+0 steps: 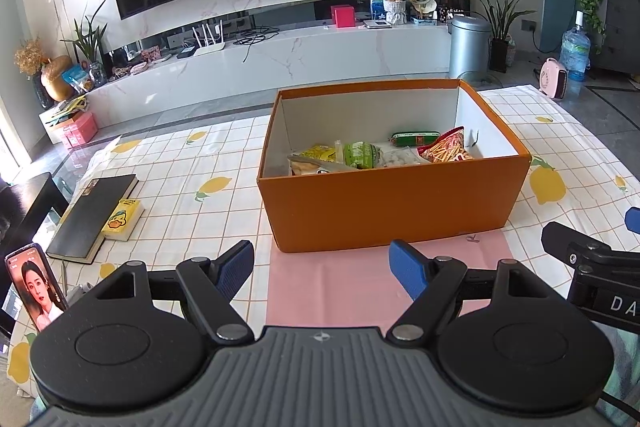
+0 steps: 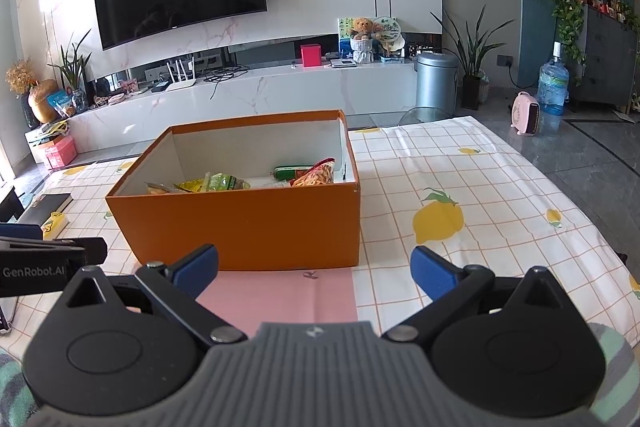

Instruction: Organize snacks

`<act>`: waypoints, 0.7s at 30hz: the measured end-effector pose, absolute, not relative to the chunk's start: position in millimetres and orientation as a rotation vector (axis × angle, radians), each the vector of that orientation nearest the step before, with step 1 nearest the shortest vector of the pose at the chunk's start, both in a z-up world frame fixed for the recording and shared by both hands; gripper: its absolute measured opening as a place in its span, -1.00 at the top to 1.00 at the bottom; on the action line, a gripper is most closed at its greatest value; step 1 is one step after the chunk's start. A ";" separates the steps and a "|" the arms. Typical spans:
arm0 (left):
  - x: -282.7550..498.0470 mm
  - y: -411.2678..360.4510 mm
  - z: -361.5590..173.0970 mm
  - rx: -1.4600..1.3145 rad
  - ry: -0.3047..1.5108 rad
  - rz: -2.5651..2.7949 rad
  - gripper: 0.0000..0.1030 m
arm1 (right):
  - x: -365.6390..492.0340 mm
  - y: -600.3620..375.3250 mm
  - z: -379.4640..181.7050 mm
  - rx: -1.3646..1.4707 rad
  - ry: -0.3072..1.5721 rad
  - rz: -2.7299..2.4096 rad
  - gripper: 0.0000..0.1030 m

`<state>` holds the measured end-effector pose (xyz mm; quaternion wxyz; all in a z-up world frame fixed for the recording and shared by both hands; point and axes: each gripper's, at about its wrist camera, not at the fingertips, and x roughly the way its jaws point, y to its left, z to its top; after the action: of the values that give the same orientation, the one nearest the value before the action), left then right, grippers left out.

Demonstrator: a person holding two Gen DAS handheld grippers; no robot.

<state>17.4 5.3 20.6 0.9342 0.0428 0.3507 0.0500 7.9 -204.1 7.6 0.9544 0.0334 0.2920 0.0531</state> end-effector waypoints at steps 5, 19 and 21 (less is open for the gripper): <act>17.2 6.4 21.8 0.088 0.715 0.101 -0.75 | 8.0 -205.7 6.4 0.081 0.601 0.107 -0.92; 15.7 4.4 23.6 0.078 0.707 0.101 -0.75 | 8.6 -207.2 5.5 0.091 0.608 0.107 -0.92; 15.6 4.1 23.6 0.078 0.708 0.104 -0.75 | 8.4 -207.5 5.1 0.092 0.609 0.106 -0.92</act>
<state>15.6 4.1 23.6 0.9360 0.0382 0.3462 0.0507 8.4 -207.5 5.1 0.9515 0.0454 0.2998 0.0524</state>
